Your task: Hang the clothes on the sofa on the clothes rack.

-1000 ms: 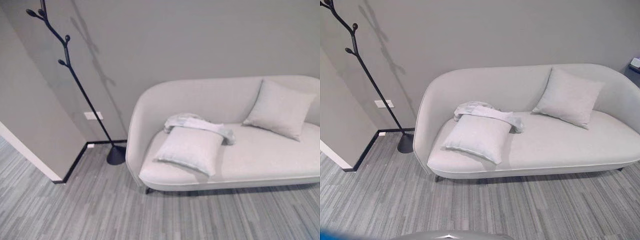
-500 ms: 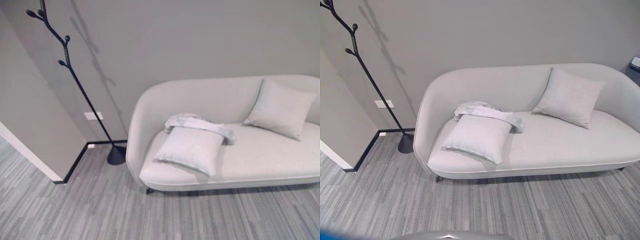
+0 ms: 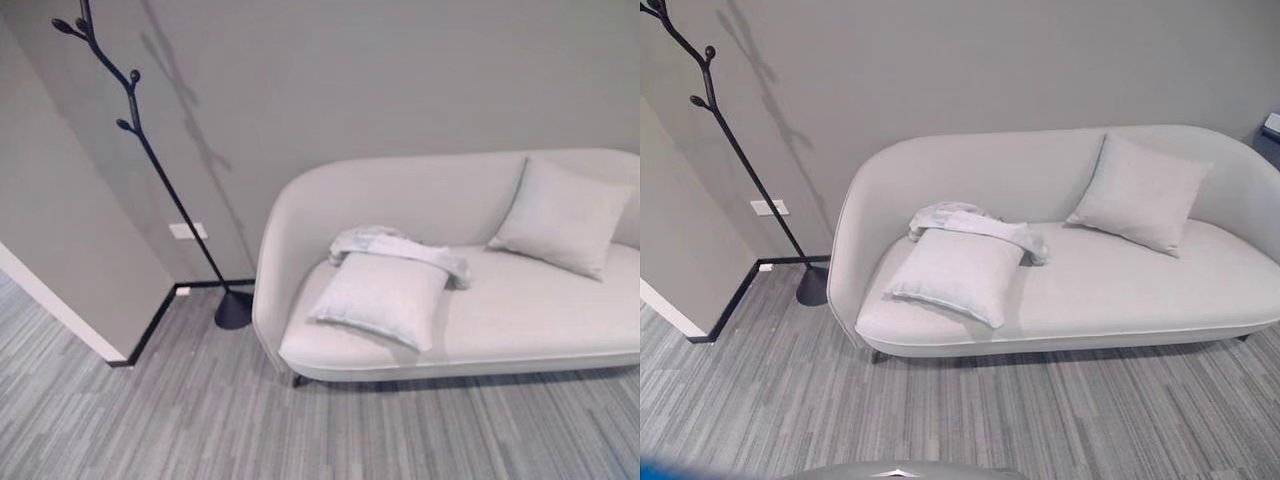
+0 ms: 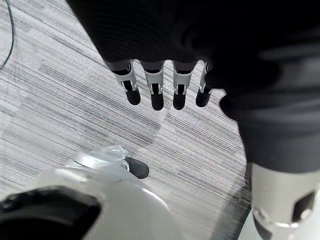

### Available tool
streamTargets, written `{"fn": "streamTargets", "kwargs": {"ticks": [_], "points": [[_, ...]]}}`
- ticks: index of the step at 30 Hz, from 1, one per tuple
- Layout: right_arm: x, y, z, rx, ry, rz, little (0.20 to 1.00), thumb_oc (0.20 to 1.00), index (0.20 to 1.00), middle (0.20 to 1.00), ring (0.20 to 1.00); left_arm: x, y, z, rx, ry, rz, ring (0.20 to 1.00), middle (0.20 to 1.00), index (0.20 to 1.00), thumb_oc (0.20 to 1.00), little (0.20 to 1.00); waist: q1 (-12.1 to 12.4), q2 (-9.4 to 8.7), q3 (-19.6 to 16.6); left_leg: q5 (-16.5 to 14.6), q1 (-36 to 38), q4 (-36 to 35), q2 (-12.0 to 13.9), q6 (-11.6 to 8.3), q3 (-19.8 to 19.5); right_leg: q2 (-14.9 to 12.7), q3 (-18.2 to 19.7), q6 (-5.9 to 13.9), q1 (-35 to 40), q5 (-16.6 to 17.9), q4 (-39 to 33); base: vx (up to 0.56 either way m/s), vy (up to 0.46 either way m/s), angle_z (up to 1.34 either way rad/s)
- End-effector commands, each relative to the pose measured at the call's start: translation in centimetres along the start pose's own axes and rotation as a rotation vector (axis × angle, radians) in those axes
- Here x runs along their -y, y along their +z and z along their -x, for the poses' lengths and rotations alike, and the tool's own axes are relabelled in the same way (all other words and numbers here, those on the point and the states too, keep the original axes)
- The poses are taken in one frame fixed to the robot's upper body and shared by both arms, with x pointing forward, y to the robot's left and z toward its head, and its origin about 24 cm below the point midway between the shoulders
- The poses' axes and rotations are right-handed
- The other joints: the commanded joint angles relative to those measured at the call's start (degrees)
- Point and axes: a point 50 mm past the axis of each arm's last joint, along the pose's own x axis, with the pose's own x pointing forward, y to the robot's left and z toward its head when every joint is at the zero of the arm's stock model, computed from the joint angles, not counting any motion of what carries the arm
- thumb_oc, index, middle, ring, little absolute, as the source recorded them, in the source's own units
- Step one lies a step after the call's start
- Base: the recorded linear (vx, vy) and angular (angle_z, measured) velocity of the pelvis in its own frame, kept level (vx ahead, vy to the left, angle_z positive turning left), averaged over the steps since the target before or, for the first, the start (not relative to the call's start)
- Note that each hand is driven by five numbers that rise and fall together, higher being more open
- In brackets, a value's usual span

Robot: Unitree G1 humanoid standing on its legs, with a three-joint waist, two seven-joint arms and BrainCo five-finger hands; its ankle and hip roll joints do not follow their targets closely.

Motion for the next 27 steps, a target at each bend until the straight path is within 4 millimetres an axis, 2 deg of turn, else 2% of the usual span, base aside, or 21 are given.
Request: {"fn": "streamTargets", "kwargs": {"ticks": [1,2,4,5,6,7,8,9,11,12,13,14,15,16,17,18,19,21,23,25,27], "points": [[-1.7,-0.1,0.2,-0.010,0.022,0.048,1.000,1.000,1.000,1.000,1.000,2.2,1.2,0.0,0.033,-0.035,0.004,1.000,1.000,1.000,1.000,1.000,0.20,-1.74,3.37,-5.56,-3.02,7.18,-0.45,-1.00,0.04,-4.72,5.65,4.94,-0.29,5.87,-5.94,-0.17,0.222,0.03],[-2.3,0.7,0.3,0.010,0.037,0.051,1.000,1.000,1.000,1.000,1.000,2.5,1.5,0.0,0.041,-0.031,0.025,1.000,1.000,1.000,1.000,1.000,-0.12,-0.80,4.63,-6.81,-5.40,9.51,-1.04,0.21,-0.01,-5.33,6.14,4.98,-3.48,4.11,-1.57,-0.11,0.230,0.10],[-2.6,0.8,0.4,0.015,0.041,0.055,1.000,1.000,1.000,1.000,1.000,2.5,1.5,0.0,0.041,-0.027,0.034,1.000,1.000,1.000,1.000,1.000,-0.20,-0.39,4.64,-7.19,-6.29,9.99,-1.40,0.92,-0.05,-5.64,6.53,4.99,-5.44,3.33,1.33,-0.05,0.180,0.25],[-2.9,0.9,0.4,0.019,0.052,0.066,1.000,1.000,1.000,1.000,1.000,2.6,1.5,0.0,0.041,-0.025,0.028,1.000,1.000,1.000,1.000,1.000,-0.26,-0.03,4.94,-7.50,-6.44,9.89,-2.15,1.97,-0.43,-6.25,6.75,5.33,-6.93,3.35,4.30,-0.02,0.235,0.21],[-3.1,0.8,0.4,0.019,0.062,0.074,1.000,1.000,1.000,1.000,1.000,2.4,1.7,0.0,0.046,-0.018,0.015,1.000,1.000,1.000,1.000,1.000,-0.71,-0.07,5.83,-7.69,-5.61,9.52,-3.56,3.35,-1.13,-7.82,7.27,5.67,-11.03,7.46,13.30,-0.03,0.235,0.08],[-3.2,0.8,0.4,0.019,0.063,0.074,1.000,1.000,1.000,1.000,1.000,2.4,1.8,0.0,0.046,-0.018,0.015,1.000,1.000,1.000,1.000,1.000,-0.64,-0.13,5.57,-7.34,-6.00,9.37,-3.61,3.36,-1.03,-7.85,7.39,5.71,-11.51,7.72,13.30,-0.05,0.245,0.05],[-3.4,0.9,0.4,0.024,0.075,0.074,1.000,1.000,1.000,1.000,1.000,2.4,1.9,0.0,0.051,-0.018,0.009,1.000,1.000,1.000,1.000,1.000,-1.36,0.08,6.96,-7.21,-5.09,8.82,-4.21,4.32,-1.01,-8.59,8.33,5.42,-14.57,11.91,20.29,-0.07,0.238,0.29],[-4.1,1.2,0.5,0.044,0.098,0.075,1.000,1.000,1.000,1.000,1.000,2.3,2.5,0.0,0.067,-0.024,-0.012,1.000,1.000,1.000,1.000,1.000,-2.18,1.34,8.88,-6.54,-4.14,7.99,-3.33,4.76,-0.99,-8.00,8.09,4.53,-19.25,14.21,29.52,-0.06,0.282,0.39],[-4.3,1.2,0.6,0.051,0.099,0.097,1.000,1.000,1.000,1.000,1.000,2.2,2.7,0.0,0.073,-0.023,-0.019,1.000,1.000,1.000,1.000,1.000,-2.06,1.96,9.20,-6.83,-3.69,7.86,-2.88,4.78,-0.15,-9.63,6.09,4.12,-22.83,11.43,34.01,0.10,0.134,0.26],[-4.2,1.1,0.5,0.048,0.094,0.100,1.000,1.000,1.000,1.000,1.000,2.1,2.7,0.0,0.072,-0.020,-0.020,1.000,1.000,1.000,1.000,1.000,-2.22,1.78,8.81,-7.99,-2.60,7.55,-3.29,4.57,-0.46,-9.39,5.52,4.87,-22.93,9.22,32.90,0.12,0.022,0.10],[-4.2,1.1,0.5,0.048,0.094,0.101,1.000,1.000,1.000,1.000,1.000,2.0,2.7,0.0,0.072,-0.020,-0.020,1.000,1.000,1.000,1.000,1.000,-2.25,1.84,8.90,-7.18,-3.05,7.59,-3.05,4.63,0.07,-9.46,4.80,4.18,-23.05,10.15,32.25,0.25,-0.046,0.00],[-4.0,1.2,0.5,0.048,0.091,0.102,1.000,1.000,1.000,1.000,1.000,1.9,2.6,0.0,0.072,-0.021,-0.025,1.000,1.000,1.000,1.000,1.000,-2.98,1.51,8.40,-7.68,-0.78,6.29,-3.37,4.02,-0.30,-6.55,3.46,4.53,-22.14,7.97,24.59,0.12,-0.057,-0.12],[-4.0,1.2,0.5,0.048,0.091,0.103,1.000,1.000,1.000,1.000,1.000,1.9,2.6,0.0,0.072,-0.021,-0.025,1.000,1.000,1.000,1.000,1.000,-3.00,1.67,8.34,-7.42,-0.89,6.15,-3.16,3.97,-0.32,-6.38,3.30,4.44,-21.99,8.49,23.92,0.28,-0.085,-0.19],[-4.1,1.2,0.5,0.051,0.094,0.103,1.000,1.000,1.000,1.000,1.000,1.9,2.5,0.0,0.071,-0.022,-0.028,1.000,1.000,1.000,1.000,1.000,-3.52,1.27,8.05,-7.93,0.31,5.23,-3.61,3.64,-0.76,-4.45,3.57,5.11,-21.63,7.83,19.39,0.09,-0.038,-0.10],[-4.1,1.2,0.5,0.051,0.095,0.103,1.000,1.000,1.000,1.000,1.000,1.9,2.5,0.0,0.071,-0.021,-0.027,1.000,1.000,1.000,1.000,1.000,-3.53,1.33,8.03,-7.70,0.24,5.12,-3.50,3.60,-0.76,-4.37,3.50,5.06,-21.49,8.25,18.85,0.31,-0.109,-0.05],[-4.1,1.2,0.5,0.049,0.096,0.093,1.000,1.000,1.000,1.000,1.000,1.9,2.4,-0.1,0.063,-0.018,-0.025,1.000,1.000,1.000,1.000,1.000,-4.70,0.61,7.45,-8.69,3.04,2.84,-4.56,3.10,-2.00,-0.94,4.70,6.94,-21.34,10.32,7.63,0.32,-0.106,-0.18],[-3.9,0.9,0.5,0.040,0.093,0.085,1.000,1.000,1.000,1.000,1.000,1.9,2.3,-0.1,0.059,-0.014,-0.022,1.000,1.000,1.000,1.000,1.000,-5.18,0.48,7.38,-9.22,4.51,2.00,-4.85,2.89,-2.35,0.15,5.03,7.61,-21.78,12.01,4.29,0.42,-0.143,-0.28],[-3.8,0.3,0.4,0.028,0.090,0.085,1.000,1.000,1.000,1.000,1.000,2.2,2.3,0.0,0.062,-0.023,-0.035,1.000,1.000,1.000,1.000,1.000,-5.90,0.52,7.26,-10.34,7.77,0.69,-4.80,2.25,-3.25,0.28,4.35,8.07,-22.54,13.70,1.21,0.39,-0.173,-0.15],[-3.0,0.0,0.2,0.016,0.070,0.091,1.000,1.000,1.000,1.000,1.000,2.4,2.1,0.0,0.062,-0.034,-0.066,1.000,1.000,1.000,1.000,1.000,-5.98,0.85,6.25,-11.56,9.32,0.35,-4.50,2.17,-3.30,-0.34,4.16,6.96,-19.71,13.23,-0.85,0.36,-0.171,0.48],[-2.8,0.0,0.2,0.017,0.066,0.097,1.000,1.000,1.000,1.000,1.000,2.4,1.9,0.0,0.056,-0.033,-0.075,1.000,1.000,1.000,1.000,1.000,-6.07,1.17,5.61,-12.06,9.78,0.57,-4.00,1.97,-3.24,0.05,4.60,6.41,-19.27,12.83,0.00,0.23,-0.112,0.38],[-2.9,0.6,0.3,0.035,0.065,0.133,1.000,1.000,1.000,1.000,1.000,2.6,1.9,0.0,0.059,-0.030,-0.070,1.000,1.000,1.000,1.000,1.000,-6.12,2.06,4.73,-11.63,9.77,2.79,-2.27,0.62,-2.85,1.30,5.21,5.19,-18.35,11.25,1.40,0.29,-0.175,0.23]]}}
